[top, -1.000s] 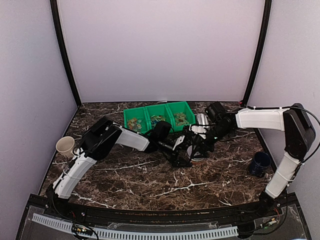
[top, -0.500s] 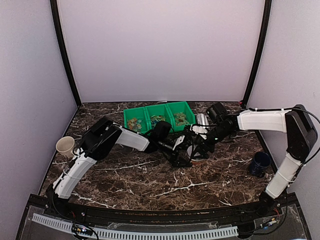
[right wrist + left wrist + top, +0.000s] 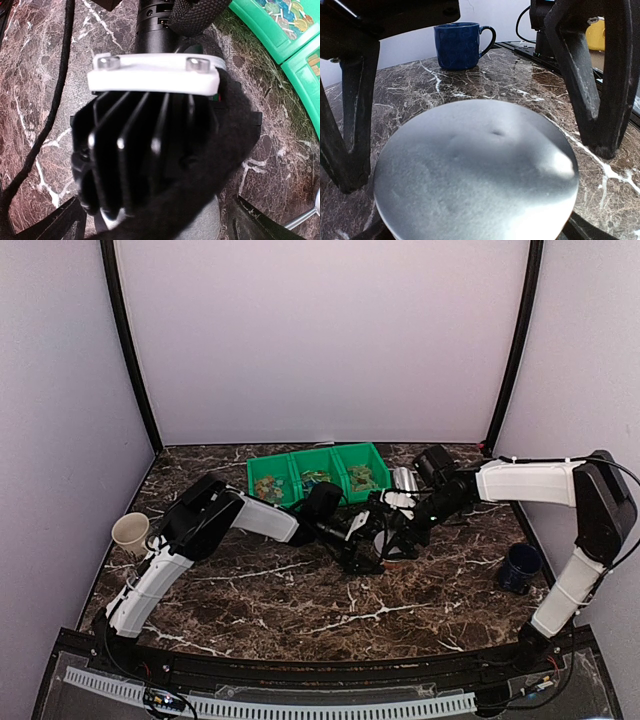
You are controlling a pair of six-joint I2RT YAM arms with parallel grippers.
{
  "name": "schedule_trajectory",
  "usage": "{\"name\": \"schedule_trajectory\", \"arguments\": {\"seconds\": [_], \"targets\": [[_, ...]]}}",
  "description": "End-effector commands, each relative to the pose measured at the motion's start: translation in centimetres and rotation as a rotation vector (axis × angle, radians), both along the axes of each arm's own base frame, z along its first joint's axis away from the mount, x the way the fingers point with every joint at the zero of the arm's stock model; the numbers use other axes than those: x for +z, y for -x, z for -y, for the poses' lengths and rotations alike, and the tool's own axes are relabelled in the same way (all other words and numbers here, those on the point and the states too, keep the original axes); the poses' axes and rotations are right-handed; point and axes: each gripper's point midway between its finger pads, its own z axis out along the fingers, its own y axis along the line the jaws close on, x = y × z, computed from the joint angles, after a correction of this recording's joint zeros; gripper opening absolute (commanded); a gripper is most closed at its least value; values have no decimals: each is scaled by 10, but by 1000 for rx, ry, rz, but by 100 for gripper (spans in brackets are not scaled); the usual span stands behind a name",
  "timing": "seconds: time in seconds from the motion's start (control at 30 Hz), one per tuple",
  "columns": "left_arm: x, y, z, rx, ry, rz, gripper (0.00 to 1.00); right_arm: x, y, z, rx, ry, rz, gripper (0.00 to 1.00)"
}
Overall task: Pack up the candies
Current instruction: Screw the box lid onto the packing bottle.
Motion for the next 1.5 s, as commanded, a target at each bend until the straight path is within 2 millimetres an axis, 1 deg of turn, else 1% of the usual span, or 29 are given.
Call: {"name": "schedule_trajectory", "arguments": {"seconds": [0.0, 0.33, 0.5, 0.57, 0.73, 0.87, 1.07, 1.47], "targets": [[-154, 37, -56, 54, -367, -170, 93, 7, 0, 0, -5, 3, 21, 98], [-154, 36, -56, 55, -366, -171, 92, 4, 2, -1, -6, 18, 26, 98], [-154, 37, -55, 55, -367, -171, 93, 3, 2, -2, -4, 26, 21, 100], [-154, 36, -55, 55, -365, -171, 93, 1, 3, -2, -4, 31, 13, 98], [-154, 36, -55, 58, -366, -170, 92, -4, 4, -3, -4, 38, -9, 88], [-155, 34, -54, 69, -367, -173, 93, -5, 2, -2, -17, 42, 0, 87], [-153, 30, -53, 88, -363, -178, 93, -4, -2, 0, -56, 48, 45, 87], [-150, 24, -53, 140, -370, -182, 92, -19, -4, 7, -205, 71, 63, 87]]}}
